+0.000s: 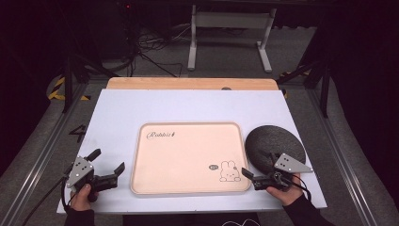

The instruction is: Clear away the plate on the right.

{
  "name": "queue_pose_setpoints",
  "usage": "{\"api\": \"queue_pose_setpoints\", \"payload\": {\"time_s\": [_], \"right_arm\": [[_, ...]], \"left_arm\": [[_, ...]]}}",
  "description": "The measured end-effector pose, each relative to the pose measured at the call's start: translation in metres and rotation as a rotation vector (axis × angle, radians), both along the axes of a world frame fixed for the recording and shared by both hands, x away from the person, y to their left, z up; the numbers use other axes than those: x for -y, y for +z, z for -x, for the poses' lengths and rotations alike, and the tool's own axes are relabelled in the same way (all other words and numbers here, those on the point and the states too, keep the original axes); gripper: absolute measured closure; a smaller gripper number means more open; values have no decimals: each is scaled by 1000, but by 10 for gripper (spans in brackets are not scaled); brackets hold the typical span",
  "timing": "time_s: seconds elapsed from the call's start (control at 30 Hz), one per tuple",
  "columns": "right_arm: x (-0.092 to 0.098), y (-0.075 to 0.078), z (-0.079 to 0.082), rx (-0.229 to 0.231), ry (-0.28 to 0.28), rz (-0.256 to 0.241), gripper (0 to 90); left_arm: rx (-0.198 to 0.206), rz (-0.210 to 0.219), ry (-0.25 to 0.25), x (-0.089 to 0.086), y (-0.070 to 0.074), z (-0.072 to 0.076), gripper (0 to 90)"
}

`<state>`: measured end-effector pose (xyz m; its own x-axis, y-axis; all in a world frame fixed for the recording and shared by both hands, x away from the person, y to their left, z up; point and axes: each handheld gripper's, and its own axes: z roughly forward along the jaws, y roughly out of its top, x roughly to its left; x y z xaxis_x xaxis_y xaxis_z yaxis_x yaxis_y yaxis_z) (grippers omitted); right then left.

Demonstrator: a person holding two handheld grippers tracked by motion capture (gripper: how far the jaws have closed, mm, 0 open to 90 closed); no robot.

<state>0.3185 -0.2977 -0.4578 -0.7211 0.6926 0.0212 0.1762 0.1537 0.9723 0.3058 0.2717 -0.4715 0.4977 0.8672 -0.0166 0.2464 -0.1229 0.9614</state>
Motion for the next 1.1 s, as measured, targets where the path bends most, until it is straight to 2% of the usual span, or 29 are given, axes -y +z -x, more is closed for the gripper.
{"api": "queue_pose_setpoints", "payload": {"time_s": [0.53,0.63,0.77,0.9,1.1], "right_arm": [[0,0,1,-3,12,0,2],[1,0,1,-14,17,-9,3],[3,1,-2,-53,22,-20,3],[3,1,-2,-49,39,-20,2],[2,1,-2,-49,34,-11,2]], "left_arm": [[-15,-1,-5,0,0,-2,2],[-14,-4,-8,0,0,-1,2],[-12,-5,-6,0,0,-1,2],[-12,-5,-7,0,0,-1,2],[-14,-4,-6,0,0,-2,2]]}}
